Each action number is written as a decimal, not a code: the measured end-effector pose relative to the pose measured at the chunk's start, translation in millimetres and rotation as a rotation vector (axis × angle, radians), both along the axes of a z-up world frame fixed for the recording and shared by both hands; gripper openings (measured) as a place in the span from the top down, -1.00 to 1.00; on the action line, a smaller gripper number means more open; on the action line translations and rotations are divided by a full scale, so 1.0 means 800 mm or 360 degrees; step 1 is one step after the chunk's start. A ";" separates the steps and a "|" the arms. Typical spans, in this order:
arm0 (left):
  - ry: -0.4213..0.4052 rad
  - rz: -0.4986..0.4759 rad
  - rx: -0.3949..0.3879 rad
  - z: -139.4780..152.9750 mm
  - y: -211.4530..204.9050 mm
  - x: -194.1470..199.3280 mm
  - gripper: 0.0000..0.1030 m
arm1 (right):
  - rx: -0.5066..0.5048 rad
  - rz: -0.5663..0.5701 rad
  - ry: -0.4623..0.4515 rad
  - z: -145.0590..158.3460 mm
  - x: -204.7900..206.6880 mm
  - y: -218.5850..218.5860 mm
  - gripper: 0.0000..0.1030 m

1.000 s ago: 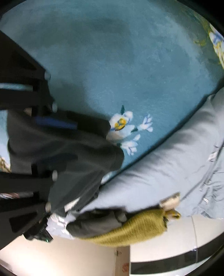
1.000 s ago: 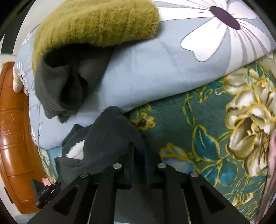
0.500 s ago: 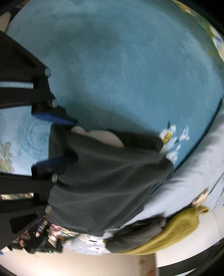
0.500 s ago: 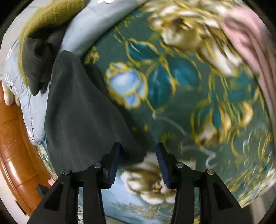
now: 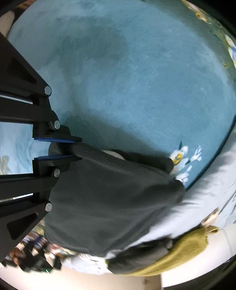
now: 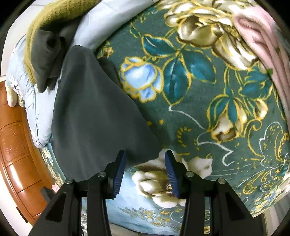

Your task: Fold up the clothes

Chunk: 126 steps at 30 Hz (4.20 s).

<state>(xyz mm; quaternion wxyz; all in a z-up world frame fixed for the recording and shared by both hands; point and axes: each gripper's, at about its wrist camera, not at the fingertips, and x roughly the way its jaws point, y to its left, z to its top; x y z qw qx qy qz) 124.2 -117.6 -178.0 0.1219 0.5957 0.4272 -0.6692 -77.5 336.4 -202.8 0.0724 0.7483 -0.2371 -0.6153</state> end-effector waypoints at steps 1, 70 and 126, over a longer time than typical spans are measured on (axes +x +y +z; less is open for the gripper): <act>0.0015 0.0038 0.0048 0.000 -0.003 0.002 0.71 | -0.0010 -0.0006 0.0003 -0.002 0.003 0.002 -0.02; 0.0320 -0.0981 0.0009 0.181 0.119 -0.048 0.29 | -0.0433 0.0002 0.0130 0.190 0.119 0.031 0.50; 0.0376 -0.2424 0.0112 0.145 0.858 -0.432 -0.04 | -0.0395 -0.1536 0.0656 0.154 0.317 0.568 0.26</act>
